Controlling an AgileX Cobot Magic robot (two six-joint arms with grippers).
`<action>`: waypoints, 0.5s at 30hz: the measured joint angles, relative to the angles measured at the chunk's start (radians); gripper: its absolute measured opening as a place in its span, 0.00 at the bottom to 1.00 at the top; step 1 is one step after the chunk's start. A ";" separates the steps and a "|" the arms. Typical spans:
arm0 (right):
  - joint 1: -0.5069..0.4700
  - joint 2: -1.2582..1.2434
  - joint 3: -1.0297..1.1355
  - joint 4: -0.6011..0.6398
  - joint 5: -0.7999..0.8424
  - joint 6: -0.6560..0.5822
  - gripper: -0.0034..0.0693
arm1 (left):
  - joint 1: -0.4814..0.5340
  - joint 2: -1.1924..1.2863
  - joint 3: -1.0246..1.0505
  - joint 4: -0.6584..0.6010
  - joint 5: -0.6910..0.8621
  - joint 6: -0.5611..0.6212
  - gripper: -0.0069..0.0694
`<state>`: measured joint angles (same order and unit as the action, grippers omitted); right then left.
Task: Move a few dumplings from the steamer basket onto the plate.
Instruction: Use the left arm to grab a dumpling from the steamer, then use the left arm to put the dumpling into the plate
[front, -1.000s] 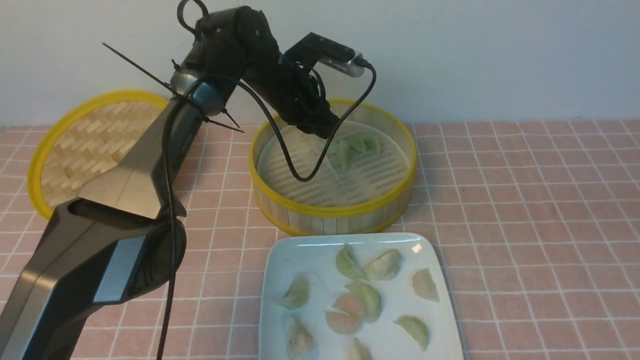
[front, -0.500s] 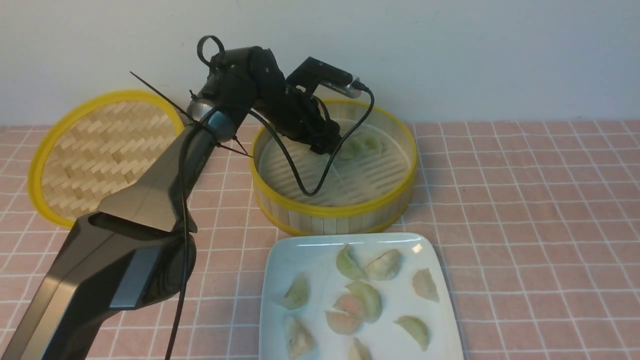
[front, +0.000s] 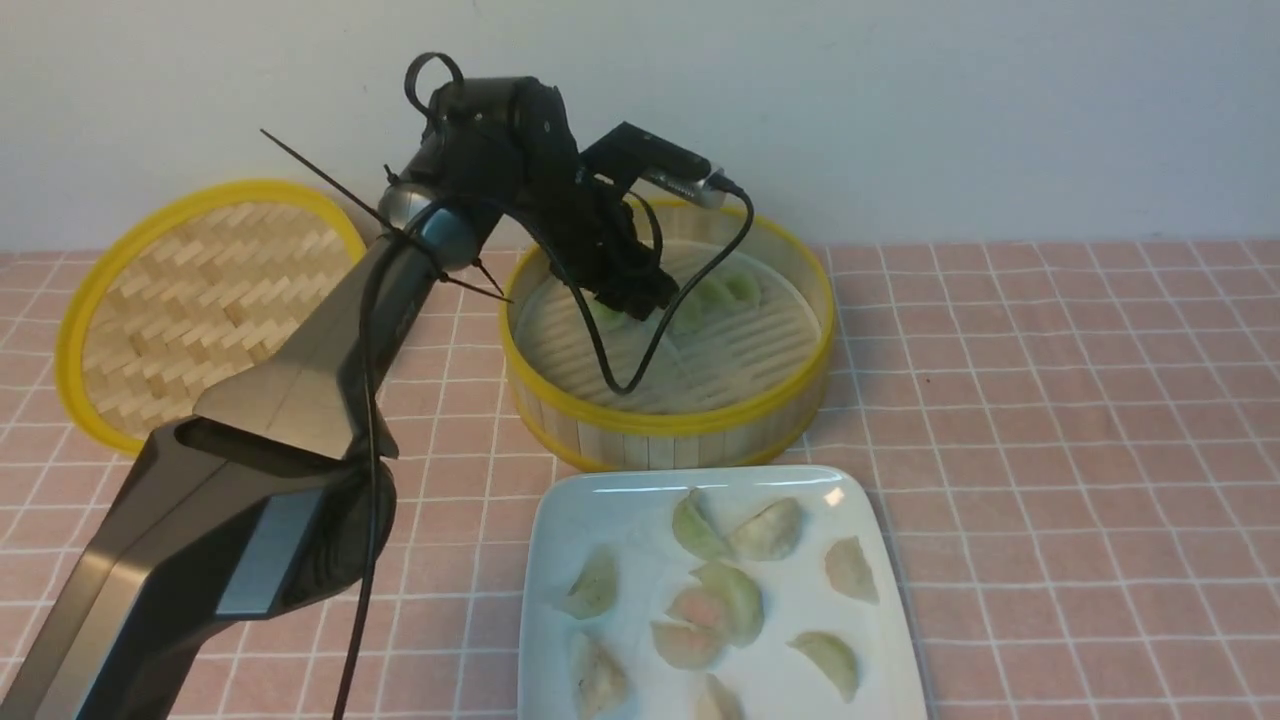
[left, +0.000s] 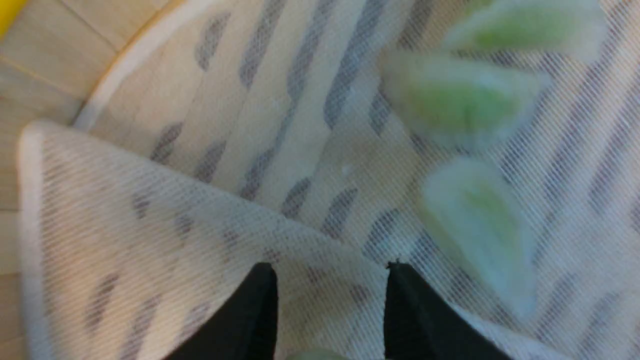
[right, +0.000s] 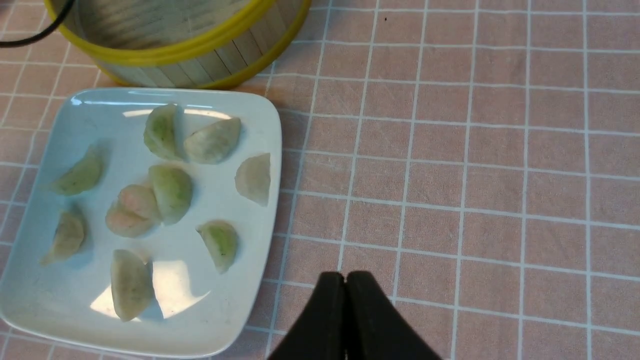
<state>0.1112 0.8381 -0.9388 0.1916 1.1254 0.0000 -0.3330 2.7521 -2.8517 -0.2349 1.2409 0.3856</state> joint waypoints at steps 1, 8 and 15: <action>0.000 0.000 0.000 0.000 0.001 0.000 0.03 | 0.000 -0.012 -0.013 0.000 0.006 -0.001 0.42; 0.000 0.000 0.000 0.020 0.025 0.000 0.03 | 0.000 -0.098 -0.083 -0.011 0.010 -0.052 0.42; 0.000 0.000 0.000 0.022 0.044 -0.005 0.03 | -0.005 -0.280 0.080 -0.079 0.014 -0.190 0.42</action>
<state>0.1112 0.8381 -0.9388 0.2131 1.1693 -0.0053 -0.3379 2.4719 -2.7718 -0.3138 1.2553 0.1959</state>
